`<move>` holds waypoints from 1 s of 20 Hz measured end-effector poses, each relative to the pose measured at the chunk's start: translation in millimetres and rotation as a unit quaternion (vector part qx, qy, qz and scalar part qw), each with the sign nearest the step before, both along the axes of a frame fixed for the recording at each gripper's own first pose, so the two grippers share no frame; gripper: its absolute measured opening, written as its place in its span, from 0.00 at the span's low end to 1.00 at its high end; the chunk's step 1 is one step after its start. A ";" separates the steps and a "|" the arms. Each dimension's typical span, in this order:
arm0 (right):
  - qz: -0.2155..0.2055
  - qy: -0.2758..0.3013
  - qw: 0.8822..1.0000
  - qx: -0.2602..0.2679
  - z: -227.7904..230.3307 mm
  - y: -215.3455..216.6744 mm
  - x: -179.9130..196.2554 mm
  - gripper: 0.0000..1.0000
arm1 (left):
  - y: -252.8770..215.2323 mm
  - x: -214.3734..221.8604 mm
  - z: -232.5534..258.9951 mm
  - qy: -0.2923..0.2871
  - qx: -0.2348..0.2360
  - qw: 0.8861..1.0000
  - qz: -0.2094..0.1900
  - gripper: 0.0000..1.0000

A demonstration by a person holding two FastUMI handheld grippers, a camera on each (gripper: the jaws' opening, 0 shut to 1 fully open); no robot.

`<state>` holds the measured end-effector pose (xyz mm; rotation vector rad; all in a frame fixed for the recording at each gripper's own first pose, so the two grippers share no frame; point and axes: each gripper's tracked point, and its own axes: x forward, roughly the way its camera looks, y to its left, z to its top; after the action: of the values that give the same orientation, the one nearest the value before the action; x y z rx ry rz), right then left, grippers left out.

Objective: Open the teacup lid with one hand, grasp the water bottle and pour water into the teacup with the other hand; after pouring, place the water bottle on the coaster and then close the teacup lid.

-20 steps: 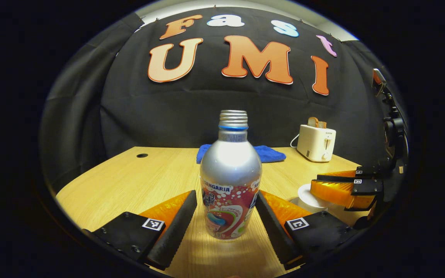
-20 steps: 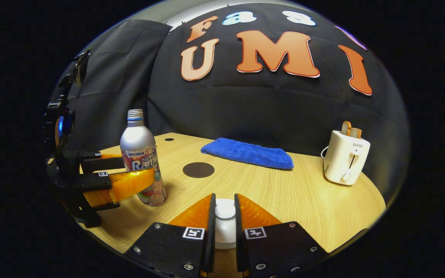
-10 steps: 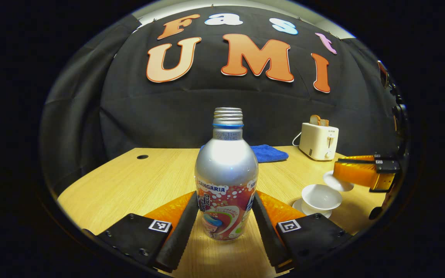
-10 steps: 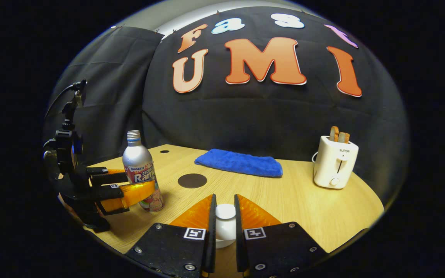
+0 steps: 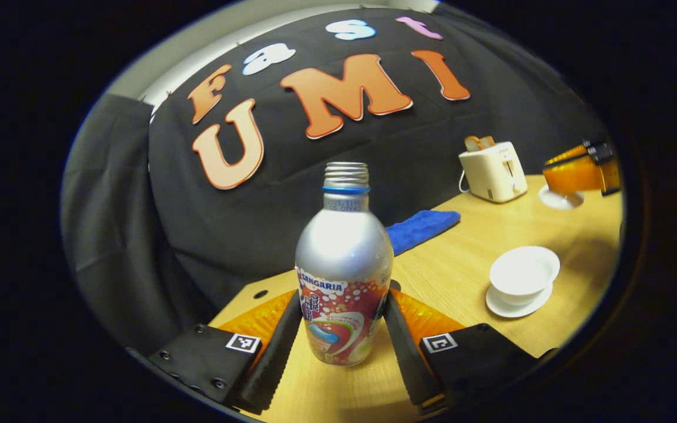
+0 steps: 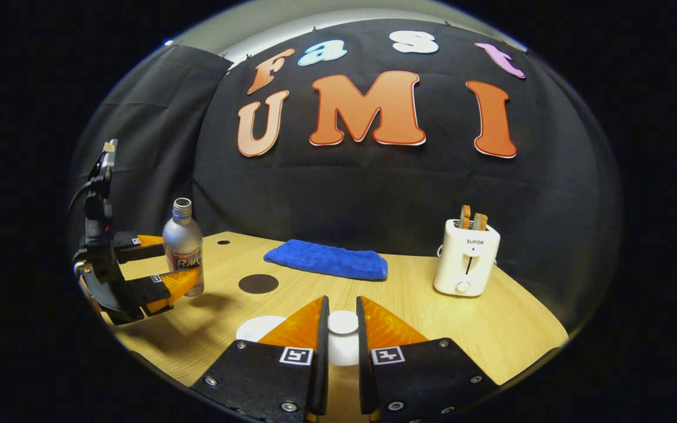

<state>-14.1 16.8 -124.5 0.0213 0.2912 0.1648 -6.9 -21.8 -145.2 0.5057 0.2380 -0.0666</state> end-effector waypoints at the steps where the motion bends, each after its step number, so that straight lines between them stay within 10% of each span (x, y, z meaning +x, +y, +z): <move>1: -0.005 -0.003 1.000 -0.002 1.8 -5.3 -0.3 0.22 | -2.3 0.0 1.8 -0.006 0.022 1.000 -0.006 0.85; 9: -0.026 -0.013 1.000 -0.006 5.0 -35.8 -8.2 0.22 | -13.9 0.4 15.5 -0.026 0.208 0.977 -0.043 0.85; 20: -0.043 -0.019 0.999 -0.009 0.5 -63.7 -16.3 0.22 | -13.7 1.3 20.3 -0.031 0.410 0.908 -0.082 0.85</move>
<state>-30.4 -46.9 -124.0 0.0127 0.2536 0.0762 -5.6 -35.5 -124.9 1.3678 0.1527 -0.1137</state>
